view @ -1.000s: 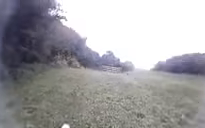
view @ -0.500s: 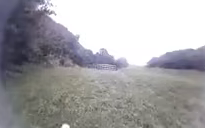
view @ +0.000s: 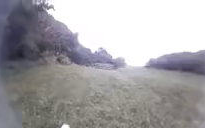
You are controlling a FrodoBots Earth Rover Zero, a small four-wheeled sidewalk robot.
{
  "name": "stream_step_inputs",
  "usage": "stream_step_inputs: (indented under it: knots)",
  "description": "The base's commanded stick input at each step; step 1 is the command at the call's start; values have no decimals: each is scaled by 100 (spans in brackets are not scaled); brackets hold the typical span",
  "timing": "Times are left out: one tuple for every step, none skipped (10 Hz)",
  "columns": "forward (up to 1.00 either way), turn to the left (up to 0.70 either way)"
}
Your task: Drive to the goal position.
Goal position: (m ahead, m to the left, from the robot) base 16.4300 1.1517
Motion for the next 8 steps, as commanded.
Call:
stream_step_inputs:
  knots:
    - [70, 0]
    - [70, 0]
    - [70, 0]
    - [70, 0]
    - [70, 0]
    - [70, 0]
    - [70, 0]
    - [70, 0]
